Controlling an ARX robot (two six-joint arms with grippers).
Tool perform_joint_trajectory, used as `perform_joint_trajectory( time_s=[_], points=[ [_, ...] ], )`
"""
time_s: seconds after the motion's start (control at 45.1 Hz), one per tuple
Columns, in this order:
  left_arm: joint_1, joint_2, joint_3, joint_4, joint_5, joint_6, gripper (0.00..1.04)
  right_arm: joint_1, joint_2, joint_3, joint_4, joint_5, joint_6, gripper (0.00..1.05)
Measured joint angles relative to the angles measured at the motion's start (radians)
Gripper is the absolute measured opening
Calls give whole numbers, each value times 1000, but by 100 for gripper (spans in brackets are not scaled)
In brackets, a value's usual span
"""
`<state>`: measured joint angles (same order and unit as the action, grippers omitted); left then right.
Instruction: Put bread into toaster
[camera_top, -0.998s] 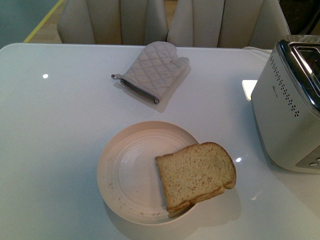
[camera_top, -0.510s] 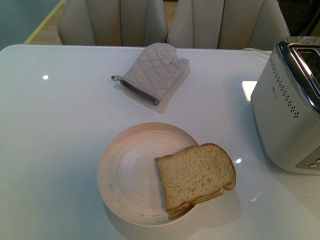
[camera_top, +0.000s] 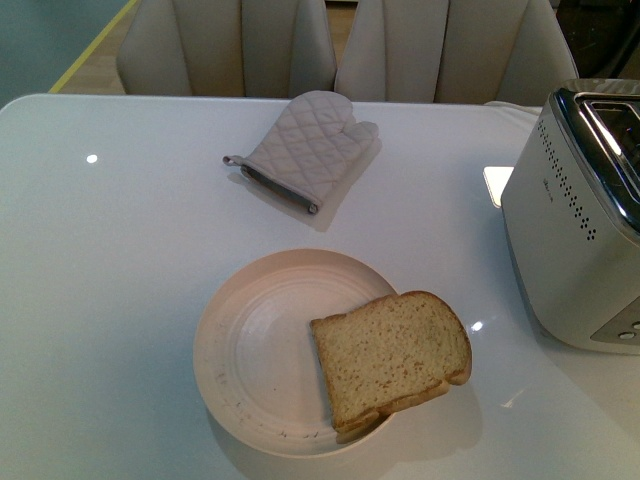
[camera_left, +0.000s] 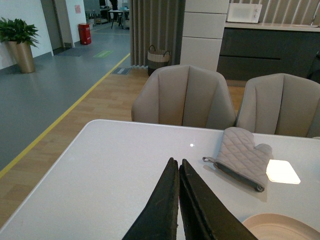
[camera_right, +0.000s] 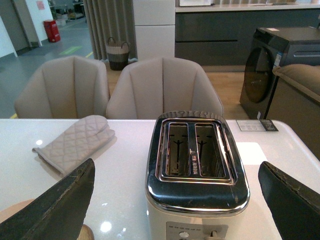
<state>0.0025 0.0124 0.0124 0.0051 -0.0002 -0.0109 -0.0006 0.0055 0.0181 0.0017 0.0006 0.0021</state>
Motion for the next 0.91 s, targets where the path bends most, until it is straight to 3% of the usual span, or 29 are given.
perform_joint_trajectory(
  time_s=[0.333,0.422,0.51,0.599,0.688,0.843,0.91],
  points=[
    [0,-6,0,-3,0,0,3,0,0,0,0,0,0,96],
    [0,-6,0,-3,0,0,20,3,5,2,-7,14,5,96],
    [0,-7,0,-4,0,0,40,139,195,121,-316,348,114,96],
    [0,-7,0,-4,0,0,52,221,280,145,-372,436,159,96],
    [0,-7,0,-4,0,0,67,266,359,184,-350,404,223,96],
    [0,-7,0,-4,0,0,98,261,667,283,-227,165,400,96],
    [0,-7,0,-4,0,2,97,265,835,314,-144,74,475,96]
  ],
)
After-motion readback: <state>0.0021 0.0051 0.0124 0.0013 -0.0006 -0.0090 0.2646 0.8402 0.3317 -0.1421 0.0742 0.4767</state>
